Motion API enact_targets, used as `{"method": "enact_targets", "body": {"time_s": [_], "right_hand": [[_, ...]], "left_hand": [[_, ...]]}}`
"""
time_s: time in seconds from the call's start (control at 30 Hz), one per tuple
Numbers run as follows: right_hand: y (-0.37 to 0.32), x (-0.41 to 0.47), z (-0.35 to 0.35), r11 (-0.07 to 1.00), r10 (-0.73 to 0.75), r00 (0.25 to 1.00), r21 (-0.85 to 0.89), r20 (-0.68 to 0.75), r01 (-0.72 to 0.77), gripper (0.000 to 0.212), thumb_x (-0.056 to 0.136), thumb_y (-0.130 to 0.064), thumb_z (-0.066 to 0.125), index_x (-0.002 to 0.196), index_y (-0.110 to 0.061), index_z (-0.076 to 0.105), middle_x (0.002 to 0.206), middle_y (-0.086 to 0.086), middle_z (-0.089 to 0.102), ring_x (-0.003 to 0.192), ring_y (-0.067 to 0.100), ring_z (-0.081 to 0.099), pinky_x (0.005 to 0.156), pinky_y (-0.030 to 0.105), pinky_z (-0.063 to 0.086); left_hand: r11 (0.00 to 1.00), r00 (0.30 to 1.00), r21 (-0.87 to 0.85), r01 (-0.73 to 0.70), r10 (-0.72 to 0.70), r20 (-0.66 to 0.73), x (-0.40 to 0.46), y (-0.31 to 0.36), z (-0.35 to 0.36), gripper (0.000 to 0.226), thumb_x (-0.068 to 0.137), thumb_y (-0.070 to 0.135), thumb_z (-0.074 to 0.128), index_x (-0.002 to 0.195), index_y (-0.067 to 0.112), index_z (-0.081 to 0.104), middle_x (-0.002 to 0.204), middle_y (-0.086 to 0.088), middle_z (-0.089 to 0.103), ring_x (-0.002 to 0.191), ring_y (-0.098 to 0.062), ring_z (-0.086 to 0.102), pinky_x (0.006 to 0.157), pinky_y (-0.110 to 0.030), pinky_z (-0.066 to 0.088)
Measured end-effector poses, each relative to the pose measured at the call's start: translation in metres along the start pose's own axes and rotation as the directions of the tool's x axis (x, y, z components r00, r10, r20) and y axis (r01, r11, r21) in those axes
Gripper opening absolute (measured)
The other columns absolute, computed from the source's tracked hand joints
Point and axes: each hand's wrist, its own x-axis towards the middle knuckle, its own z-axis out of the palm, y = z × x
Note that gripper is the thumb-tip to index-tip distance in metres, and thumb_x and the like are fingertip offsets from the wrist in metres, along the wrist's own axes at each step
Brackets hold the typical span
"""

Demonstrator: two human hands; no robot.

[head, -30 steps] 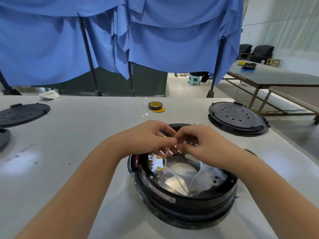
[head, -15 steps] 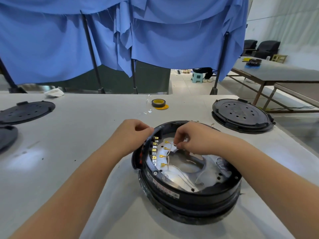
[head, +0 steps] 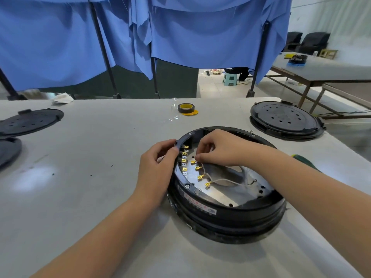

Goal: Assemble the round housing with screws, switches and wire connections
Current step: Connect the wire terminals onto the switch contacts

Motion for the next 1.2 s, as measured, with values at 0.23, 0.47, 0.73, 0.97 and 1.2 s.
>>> {"method": "enact_targets", "body": {"time_s": [0.23,0.47,0.73,0.97,1.2], "right_hand": [[-0.001,-0.002,0.004,0.999,-0.025,1.0,-0.028,0.01,0.025,0.01,0.081,-0.035,0.071,0.074,-0.029,0.067,0.072,-0.012,0.062,0.064,0.001,0.054,0.056,0.016,0.037],[0.0,0.004,0.007,0.996,0.053,0.994,0.074,-0.1,-0.046,0.014,0.086,-0.028,0.066,0.072,-0.025,0.063,0.074,-0.01,0.062,0.07,0.006,0.056,0.061,0.02,0.042],[-0.004,0.009,0.01,0.966,0.162,0.985,0.214,-0.065,-0.145,0.017,0.084,-0.025,0.07,0.067,-0.021,0.067,0.072,-0.003,0.066,0.067,0.008,0.057,0.057,0.02,0.044],[-0.005,0.01,0.009,0.956,0.188,0.982,0.237,-0.037,-0.174,0.016,0.084,-0.026,0.07,0.069,-0.023,0.068,0.071,-0.005,0.065,0.065,0.006,0.056,0.053,0.017,0.041],[-0.007,0.011,0.008,0.955,0.197,0.98,0.23,-0.023,-0.186,0.018,0.084,-0.026,0.07,0.066,-0.025,0.067,0.065,-0.008,0.062,0.063,0.004,0.053,0.049,0.014,0.037]], "left_hand": [[0.992,0.996,0.086,-0.091,0.092,-0.008,-0.006,-0.007,0.001,0.028,0.09,0.012,0.06,0.114,0.025,0.066,0.111,0.012,0.062,0.103,-0.001,0.061,0.087,-0.018,0.05],[0.972,0.988,0.18,-0.151,0.155,-0.012,-0.003,-0.011,0.0,0.03,0.091,0.015,0.058,0.118,0.025,0.066,0.103,0.011,0.057,0.096,-0.003,0.059,0.078,-0.01,0.044],[0.961,0.978,0.182,-0.209,0.21,0.016,-0.005,-0.012,0.0,0.032,0.089,0.022,0.051,0.118,0.019,0.064,0.103,0.011,0.056,0.09,0.016,0.054,0.069,0.002,0.04],[0.961,0.979,0.185,-0.203,0.204,0.018,-0.005,-0.011,0.001,0.044,0.08,0.031,0.046,0.119,0.019,0.064,0.108,0.015,0.058,0.098,0.003,0.058,0.073,-0.002,0.043],[0.955,0.977,0.206,-0.211,0.212,0.02,-0.005,-0.011,0.0,0.048,0.08,0.032,0.044,0.121,0.017,0.064,0.109,0.01,0.058,0.1,0.004,0.056,0.074,-0.002,0.042]]}}
